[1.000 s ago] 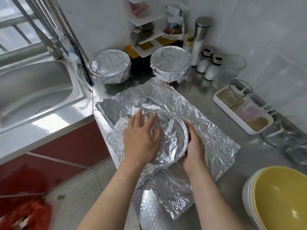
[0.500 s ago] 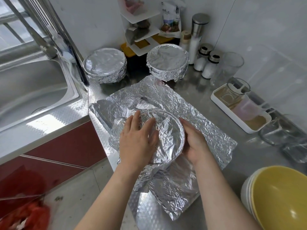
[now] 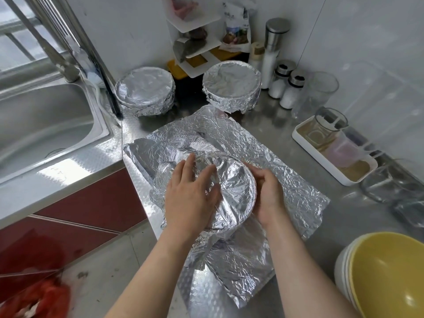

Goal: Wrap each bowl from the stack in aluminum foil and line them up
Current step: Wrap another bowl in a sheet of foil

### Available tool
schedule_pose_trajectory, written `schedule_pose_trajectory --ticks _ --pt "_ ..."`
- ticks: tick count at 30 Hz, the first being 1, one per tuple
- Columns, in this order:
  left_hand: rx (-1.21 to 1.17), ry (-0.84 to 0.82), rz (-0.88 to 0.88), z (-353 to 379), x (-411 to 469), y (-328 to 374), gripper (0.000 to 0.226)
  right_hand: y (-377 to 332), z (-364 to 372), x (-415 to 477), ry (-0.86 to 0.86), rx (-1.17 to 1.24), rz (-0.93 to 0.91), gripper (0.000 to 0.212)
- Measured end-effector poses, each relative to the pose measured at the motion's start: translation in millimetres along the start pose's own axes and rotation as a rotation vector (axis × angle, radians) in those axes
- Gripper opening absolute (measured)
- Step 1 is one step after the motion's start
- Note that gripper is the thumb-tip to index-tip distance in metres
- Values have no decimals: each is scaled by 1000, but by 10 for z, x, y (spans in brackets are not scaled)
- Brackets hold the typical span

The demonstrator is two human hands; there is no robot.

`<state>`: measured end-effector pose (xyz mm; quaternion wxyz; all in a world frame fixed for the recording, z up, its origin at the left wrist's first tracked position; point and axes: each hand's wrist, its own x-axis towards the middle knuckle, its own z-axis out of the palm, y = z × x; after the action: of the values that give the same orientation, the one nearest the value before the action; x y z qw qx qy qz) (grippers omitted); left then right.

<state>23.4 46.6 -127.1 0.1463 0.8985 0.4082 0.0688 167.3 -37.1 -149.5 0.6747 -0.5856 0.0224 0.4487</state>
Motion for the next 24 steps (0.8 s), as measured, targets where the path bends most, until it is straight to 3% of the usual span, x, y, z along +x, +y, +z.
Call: schedule_pose_trajectory --ticks 6,8,11,20,24 --pt "6 -10 0 -8 -4 5 46 -24 12 3 -86 -244 -93 66" --pt "11 -15 8 -11 -1 11 46 -58 15 13 -91 -285 -116 57" --pt "20 -37 2 -20 -1 19 47 -144 35 -23 -106 -376 -190 26" --pt "6 -20 17 -24 4 15 45 -191 73 -40 -154 -549 -297 37" --pt "-134 34 20 -15 17 -34 41 -157 26 -83 -110 -519 -304 37"
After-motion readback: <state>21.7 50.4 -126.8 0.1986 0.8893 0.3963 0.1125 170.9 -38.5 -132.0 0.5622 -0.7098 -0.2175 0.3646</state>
